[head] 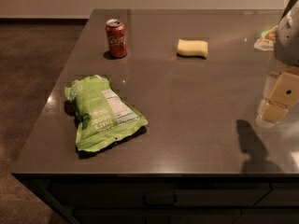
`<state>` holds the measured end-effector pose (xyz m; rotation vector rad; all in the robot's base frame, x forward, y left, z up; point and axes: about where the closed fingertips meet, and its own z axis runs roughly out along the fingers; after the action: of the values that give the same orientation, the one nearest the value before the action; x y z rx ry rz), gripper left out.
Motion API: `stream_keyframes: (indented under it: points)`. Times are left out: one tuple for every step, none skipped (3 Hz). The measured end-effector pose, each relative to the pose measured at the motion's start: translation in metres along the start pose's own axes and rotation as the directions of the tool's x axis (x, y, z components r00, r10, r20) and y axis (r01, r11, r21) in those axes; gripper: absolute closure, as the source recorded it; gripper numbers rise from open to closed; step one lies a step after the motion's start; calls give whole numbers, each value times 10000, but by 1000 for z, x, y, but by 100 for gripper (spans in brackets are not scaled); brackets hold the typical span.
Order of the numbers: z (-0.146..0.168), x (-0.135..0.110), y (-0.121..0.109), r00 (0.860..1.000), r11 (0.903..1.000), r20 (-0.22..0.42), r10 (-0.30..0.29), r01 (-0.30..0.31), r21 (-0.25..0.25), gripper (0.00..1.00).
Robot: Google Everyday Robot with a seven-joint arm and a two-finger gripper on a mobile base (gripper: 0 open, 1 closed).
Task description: Knock coke can over
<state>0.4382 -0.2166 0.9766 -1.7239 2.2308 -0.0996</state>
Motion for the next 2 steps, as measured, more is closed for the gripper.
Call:
stream_keyframes:
  points:
    - [0,0,0,10000,10000,1,0,0,2,0]
    - [9,-19,-23,9992,9999,391,119,-122,69,0]
